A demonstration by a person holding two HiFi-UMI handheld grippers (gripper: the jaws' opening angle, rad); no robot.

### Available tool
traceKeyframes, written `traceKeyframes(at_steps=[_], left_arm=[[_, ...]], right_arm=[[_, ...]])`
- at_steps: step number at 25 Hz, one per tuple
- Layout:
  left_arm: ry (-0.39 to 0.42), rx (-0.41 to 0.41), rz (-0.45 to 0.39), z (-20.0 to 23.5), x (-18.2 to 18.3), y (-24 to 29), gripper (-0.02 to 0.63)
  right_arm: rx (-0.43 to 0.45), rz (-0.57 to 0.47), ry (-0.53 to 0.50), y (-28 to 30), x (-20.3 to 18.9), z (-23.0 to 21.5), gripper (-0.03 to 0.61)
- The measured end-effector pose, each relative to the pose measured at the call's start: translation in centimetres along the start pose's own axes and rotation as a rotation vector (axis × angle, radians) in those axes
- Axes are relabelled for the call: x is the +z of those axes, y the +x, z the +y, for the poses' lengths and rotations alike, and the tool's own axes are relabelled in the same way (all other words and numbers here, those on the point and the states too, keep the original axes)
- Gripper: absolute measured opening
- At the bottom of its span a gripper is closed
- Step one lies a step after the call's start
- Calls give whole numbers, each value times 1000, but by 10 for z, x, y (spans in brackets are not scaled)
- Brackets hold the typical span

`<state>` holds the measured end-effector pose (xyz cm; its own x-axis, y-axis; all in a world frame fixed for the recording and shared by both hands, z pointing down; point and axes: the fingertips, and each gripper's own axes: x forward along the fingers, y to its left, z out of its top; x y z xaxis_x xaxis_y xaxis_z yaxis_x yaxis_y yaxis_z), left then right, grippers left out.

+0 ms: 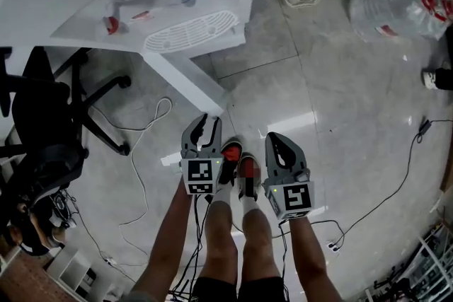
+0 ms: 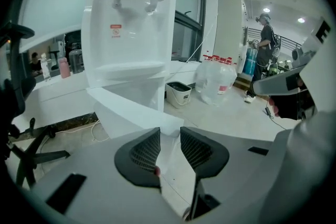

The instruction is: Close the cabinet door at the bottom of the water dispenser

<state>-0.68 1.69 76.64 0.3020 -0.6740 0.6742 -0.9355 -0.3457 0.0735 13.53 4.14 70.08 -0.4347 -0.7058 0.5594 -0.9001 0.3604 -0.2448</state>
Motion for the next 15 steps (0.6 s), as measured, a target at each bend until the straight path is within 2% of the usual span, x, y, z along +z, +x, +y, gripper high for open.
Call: traceKeyframes(at_steps=[15], left_arm=[[71,-46,-15,-24,40,44,123]], right_arm=[[-71,-55,63,7,9,-46,12]])
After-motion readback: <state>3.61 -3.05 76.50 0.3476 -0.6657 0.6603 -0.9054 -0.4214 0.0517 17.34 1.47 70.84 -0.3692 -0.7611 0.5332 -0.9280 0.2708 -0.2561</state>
